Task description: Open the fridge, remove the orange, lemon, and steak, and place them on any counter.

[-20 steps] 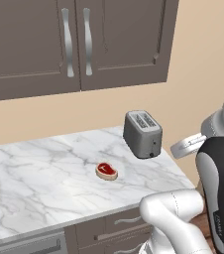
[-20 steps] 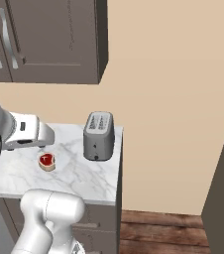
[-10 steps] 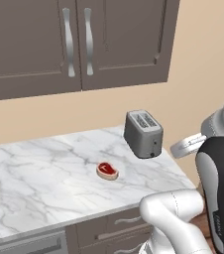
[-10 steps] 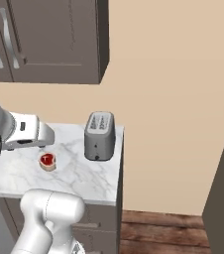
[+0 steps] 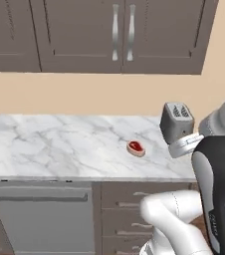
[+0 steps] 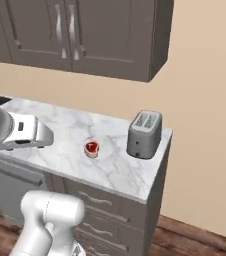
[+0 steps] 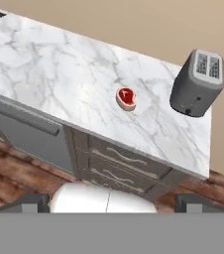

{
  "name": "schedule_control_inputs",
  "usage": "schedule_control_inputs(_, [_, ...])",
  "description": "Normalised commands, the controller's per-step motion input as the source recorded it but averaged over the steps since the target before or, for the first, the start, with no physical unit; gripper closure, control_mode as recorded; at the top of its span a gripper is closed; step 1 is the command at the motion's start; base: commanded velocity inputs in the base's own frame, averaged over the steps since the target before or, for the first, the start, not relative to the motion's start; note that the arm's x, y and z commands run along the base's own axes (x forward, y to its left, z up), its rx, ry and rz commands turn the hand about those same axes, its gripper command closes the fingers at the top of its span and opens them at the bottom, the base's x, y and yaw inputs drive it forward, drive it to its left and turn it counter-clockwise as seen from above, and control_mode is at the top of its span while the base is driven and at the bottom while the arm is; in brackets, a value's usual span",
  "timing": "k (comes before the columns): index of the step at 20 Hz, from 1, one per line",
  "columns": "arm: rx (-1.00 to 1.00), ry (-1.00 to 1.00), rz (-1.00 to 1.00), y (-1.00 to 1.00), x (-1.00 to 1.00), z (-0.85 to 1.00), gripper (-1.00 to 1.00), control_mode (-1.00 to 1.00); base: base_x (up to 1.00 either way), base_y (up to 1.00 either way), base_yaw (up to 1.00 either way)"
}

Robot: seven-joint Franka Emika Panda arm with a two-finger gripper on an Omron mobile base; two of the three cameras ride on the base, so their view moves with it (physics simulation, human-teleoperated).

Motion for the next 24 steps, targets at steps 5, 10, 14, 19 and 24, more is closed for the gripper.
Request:
schedule_control_inputs(5, [0.00, 0.00, 0.00, 0.00, 0.00, 0.00, -1.00, 1.00, -0.69, 0.24, 0.86])
schedule_control_inputs(10, [0.00, 0.00, 0.00, 0.00, 0.00, 0.00, -1.00, 1.00, -0.80, 0.00, 0.90])
schedule_control_inputs(14, [0.00, 0.00, 0.00, 0.00, 0.00, 0.00, -1.00, 1.00, -0.72, 0.00, 0.86])
schedule_control_inputs(19, [0.00, 0.00, 0.00, 0.00, 0.00, 0.00, -1.00, 1.00, -0.58, 0.06, 0.97])
schedule_control_inputs(24, [0.00, 0.00, 0.00, 0.00, 0.00, 0.00, -1.00, 1.00, -0.55, 0.18, 0.90])
